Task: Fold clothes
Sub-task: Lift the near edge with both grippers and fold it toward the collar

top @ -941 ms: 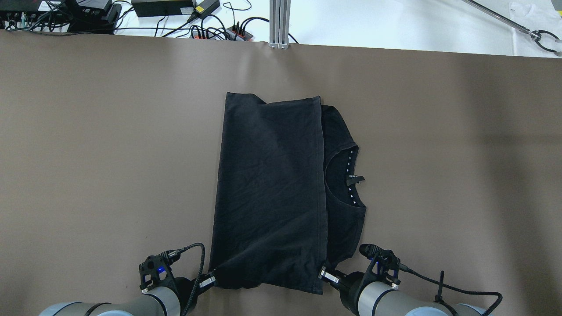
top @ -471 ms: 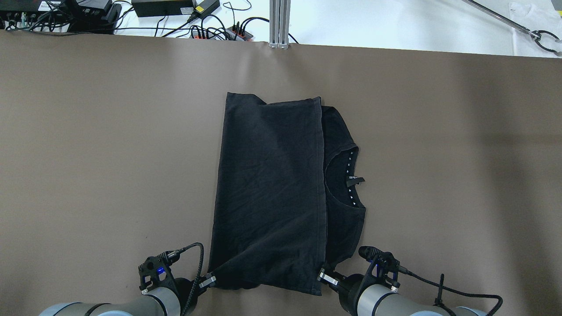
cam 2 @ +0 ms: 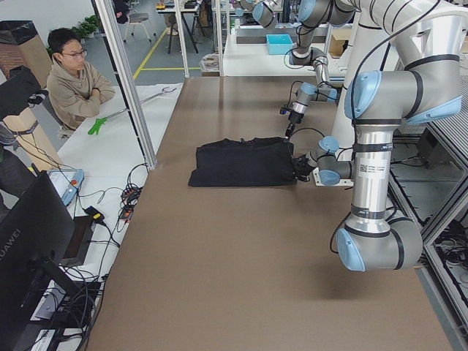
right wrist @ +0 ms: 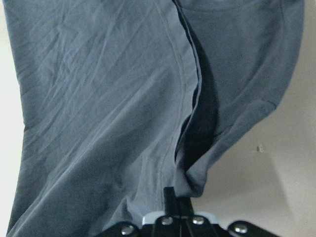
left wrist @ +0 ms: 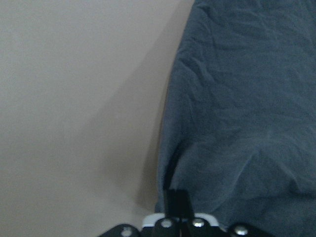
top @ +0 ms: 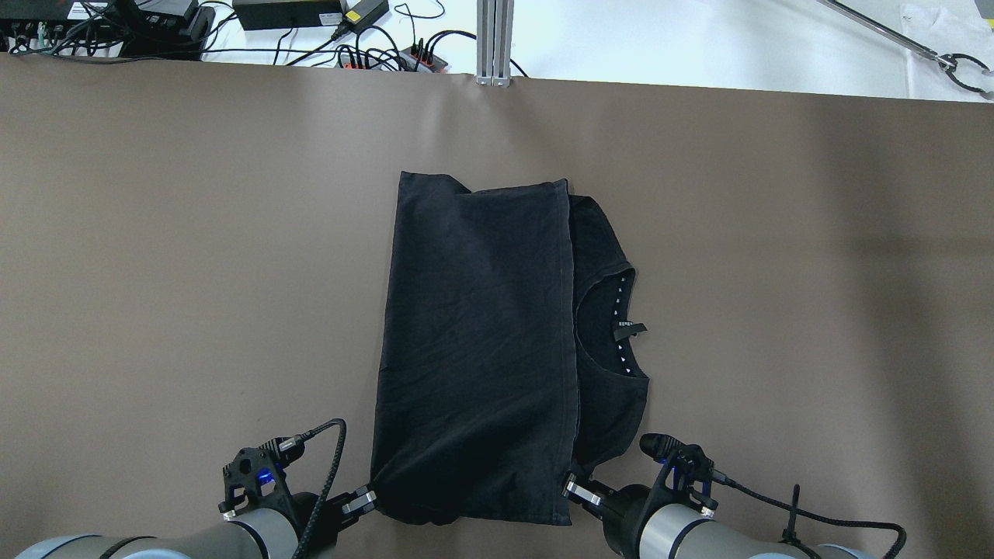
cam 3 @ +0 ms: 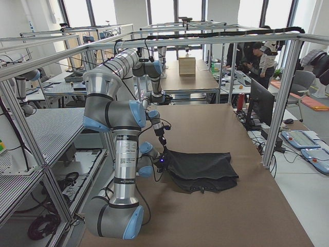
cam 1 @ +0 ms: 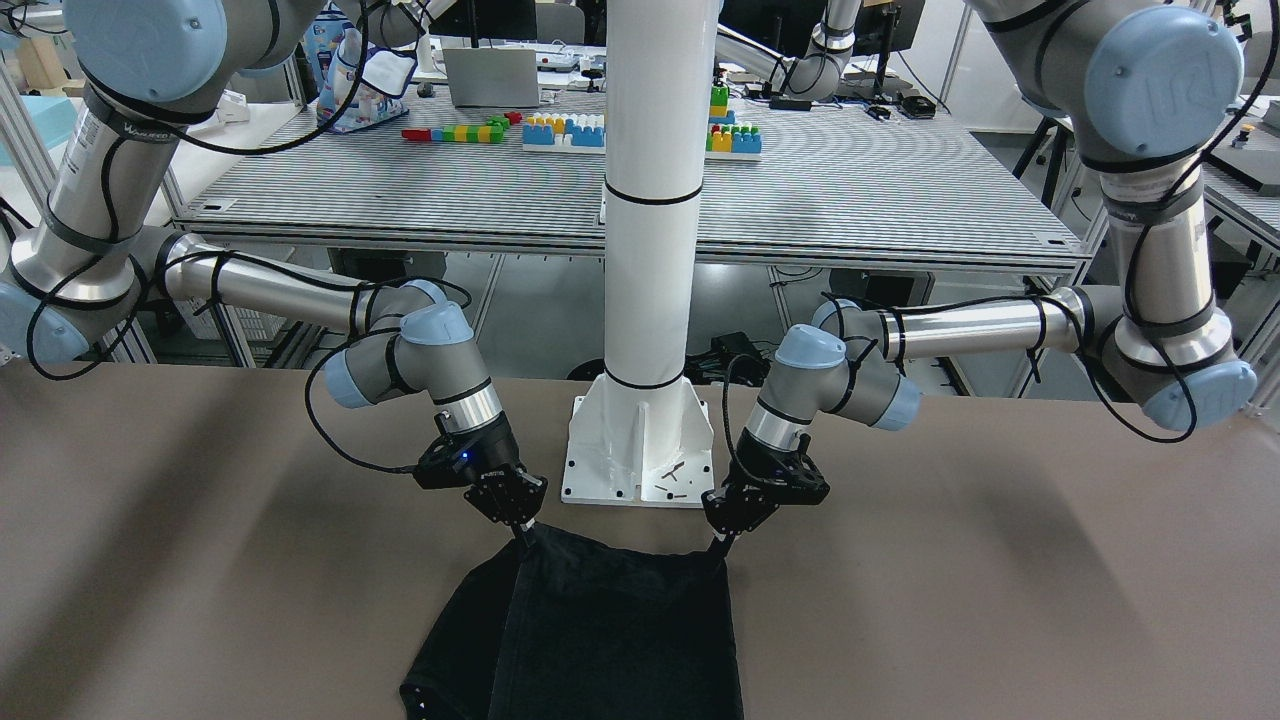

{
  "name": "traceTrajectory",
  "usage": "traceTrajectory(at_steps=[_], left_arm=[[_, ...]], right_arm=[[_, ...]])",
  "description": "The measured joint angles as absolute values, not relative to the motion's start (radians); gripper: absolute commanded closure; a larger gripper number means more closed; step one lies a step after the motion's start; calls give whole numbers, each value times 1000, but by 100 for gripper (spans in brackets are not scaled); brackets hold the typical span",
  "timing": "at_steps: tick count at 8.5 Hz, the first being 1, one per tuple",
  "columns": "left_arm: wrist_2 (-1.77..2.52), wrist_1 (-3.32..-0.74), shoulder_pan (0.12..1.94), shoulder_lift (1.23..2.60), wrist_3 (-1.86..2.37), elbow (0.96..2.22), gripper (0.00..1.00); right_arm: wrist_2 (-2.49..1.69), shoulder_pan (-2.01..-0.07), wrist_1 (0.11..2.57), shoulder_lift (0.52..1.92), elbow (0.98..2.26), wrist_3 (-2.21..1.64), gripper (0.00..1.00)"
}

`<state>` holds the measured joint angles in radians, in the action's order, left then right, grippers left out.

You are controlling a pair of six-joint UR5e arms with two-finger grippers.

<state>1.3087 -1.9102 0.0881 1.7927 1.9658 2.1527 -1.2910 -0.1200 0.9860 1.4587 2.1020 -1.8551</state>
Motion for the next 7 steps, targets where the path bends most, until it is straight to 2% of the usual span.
traceTrajectory(at_steps=[1,3,5,7], left_arm=[[1329,-1853,104,1801,1961,2201,100],[1378,-1804,187,1841,1909,2210,100],[1492,-1795,341,1921,1853,2133,100],[1593,-1796,497,2042,1799,1982,100]], right_arm=[[-1308,-131,992,1456,2116,-1849,100],[-1428,-242,1049,1419,2124,-1840,100],[-1585,-431,1164,1299,2095,-1800,100],[-1675,-574,1236,1148,1968,-1720,100]])
